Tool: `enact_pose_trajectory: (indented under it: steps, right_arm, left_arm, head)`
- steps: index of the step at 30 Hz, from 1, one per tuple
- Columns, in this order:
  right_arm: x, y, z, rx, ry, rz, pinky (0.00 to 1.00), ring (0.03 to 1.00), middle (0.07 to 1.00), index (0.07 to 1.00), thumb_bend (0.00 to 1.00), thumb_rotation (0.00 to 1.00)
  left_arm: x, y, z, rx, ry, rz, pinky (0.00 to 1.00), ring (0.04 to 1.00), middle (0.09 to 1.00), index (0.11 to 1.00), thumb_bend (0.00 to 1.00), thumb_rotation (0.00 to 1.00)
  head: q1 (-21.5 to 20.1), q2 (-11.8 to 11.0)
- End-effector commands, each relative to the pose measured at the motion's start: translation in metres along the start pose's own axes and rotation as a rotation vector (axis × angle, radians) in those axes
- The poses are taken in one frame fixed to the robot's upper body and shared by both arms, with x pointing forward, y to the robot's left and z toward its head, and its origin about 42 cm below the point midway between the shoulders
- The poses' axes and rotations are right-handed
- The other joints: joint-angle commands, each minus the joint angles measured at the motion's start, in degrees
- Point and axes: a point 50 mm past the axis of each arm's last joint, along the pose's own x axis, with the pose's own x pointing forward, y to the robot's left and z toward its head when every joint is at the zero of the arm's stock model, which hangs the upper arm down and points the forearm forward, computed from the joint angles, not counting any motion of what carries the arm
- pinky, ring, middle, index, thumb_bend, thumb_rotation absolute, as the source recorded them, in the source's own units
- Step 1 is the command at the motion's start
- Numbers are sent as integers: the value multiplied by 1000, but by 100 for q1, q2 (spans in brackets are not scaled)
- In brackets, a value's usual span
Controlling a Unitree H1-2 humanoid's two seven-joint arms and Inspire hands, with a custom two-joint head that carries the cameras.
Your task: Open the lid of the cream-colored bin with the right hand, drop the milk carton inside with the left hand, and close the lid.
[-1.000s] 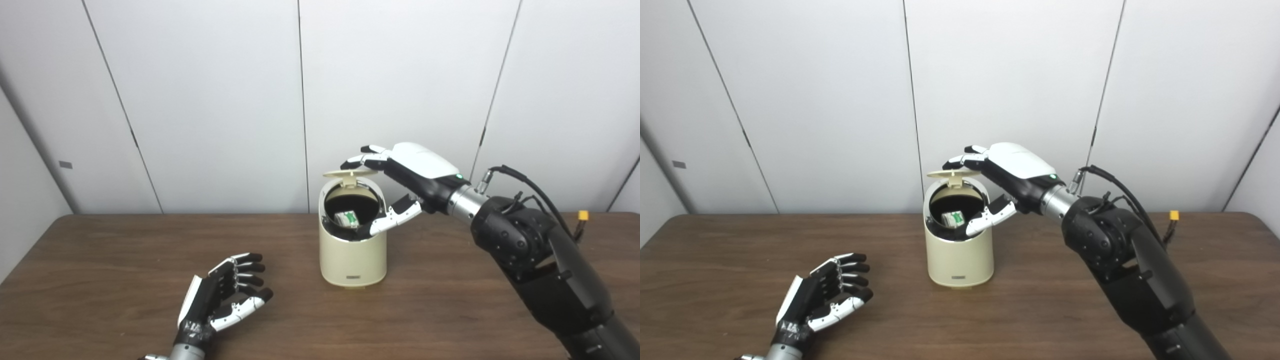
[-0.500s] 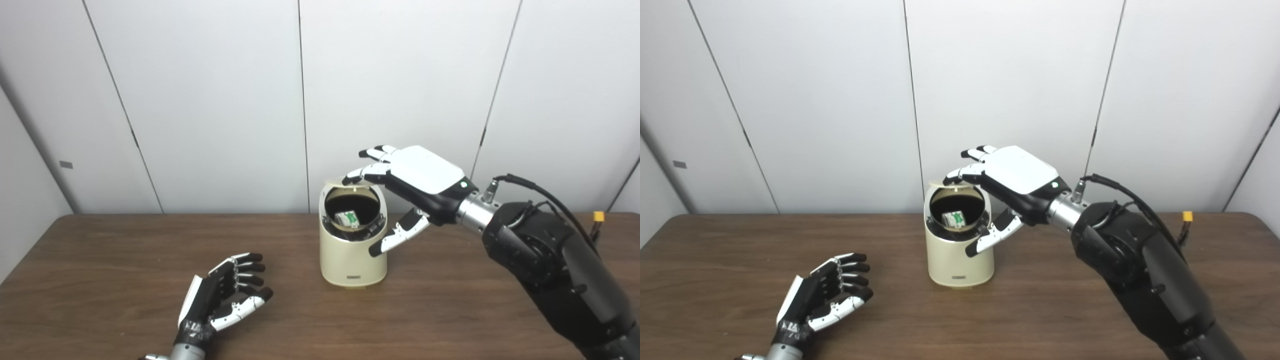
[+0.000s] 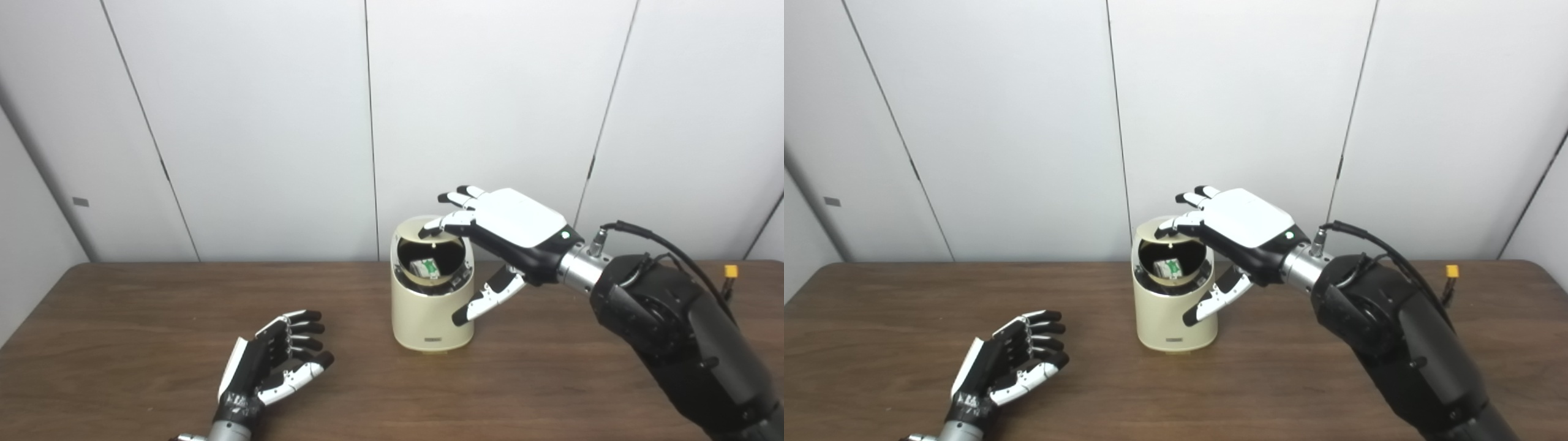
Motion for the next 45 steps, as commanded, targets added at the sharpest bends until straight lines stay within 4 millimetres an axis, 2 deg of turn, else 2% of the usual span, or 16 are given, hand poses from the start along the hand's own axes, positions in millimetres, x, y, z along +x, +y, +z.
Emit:
enact_pose_trajectory:
  steps: [1, 5, 10, 16, 25, 27, 30, 33, 36, 39, 45]
  right_arm:
    - [1, -19, 2, -24, -19, -54, 994, 952, 787, 799, 743, 515]
    - [-1, -12, 2, -27, -18, -30, 998, 954, 787, 802, 744, 501]
    - [-3, -6, 3, -40, -17, -15, 956, 939, 780, 794, 749, 504]
    - [-5, 4, 4, -55, -8, 21, 965, 946, 776, 796, 744, 499]
    - [-5, 21, 5, -85, 33, 131, 995, 984, 807, 818, 771, 556]
    - [-4, 24, 5, -119, 37, 159, 989, 986, 808, 817, 780, 555]
    - [-3, 27, 6, -198, 31, 203, 997, 996, 817, 824, 776, 609]
    - [-3, 33, 5, -299, 7, 239, 972, 975, 780, 787, 782, 611]
    - [-2, 38, 5, -368, -4, 269, 993, 972, 753, 761, 793, 634]
    - [-1, 44, 5, -402, -21, 299, 998, 946, 724, 728, 822, 604]
    - [-2, 50, 5, -398, -15, 361, 1000, 957, 740, 745, 840, 657]
  left_arm:
    - [-1, 0, 3, 0, -10, 8, 536, 613, 695, 754, 731, 261]
    - [-1, 0, 3, 1, -5, 9, 535, 615, 698, 754, 726, 258]
    - [-1, 0, 4, -4, -1, 9, 541, 619, 698, 753, 720, 243]
    - [-1, 0, 6, 2, -1, 11, 537, 616, 696, 752, 737, 261]
    - [-3, 0, 7, 6, -11, 10, 530, 611, 694, 748, 722, 248]
    - [-3, 0, 8, 7, -9, 14, 532, 614, 694, 746, 730, 262]
    - [-4, 0, 8, 3, -5, 19, 529, 621, 700, 750, 720, 255]
    - [-4, 0, 7, 3, -11, 16, 524, 620, 702, 753, 715, 255]
    - [-4, 0, 7, -7, -13, 11, 524, 621, 702, 751, 715, 254]
    - [-4, -1, 8, -8, -8, 13, 524, 619, 699, 748, 726, 253]
    - [-5, -1, 9, -2, -11, 14, 530, 622, 700, 752, 709, 240]
  head:
    - [4, 3]
    - [4, 3]
    - [48, 68]
    - [54, 101]
    - [60, 143]
    - [57, 158]
    - [56, 165]
    - [63, 180]
    - [82, 193]
    - [82, 193]
    - [99, 214]
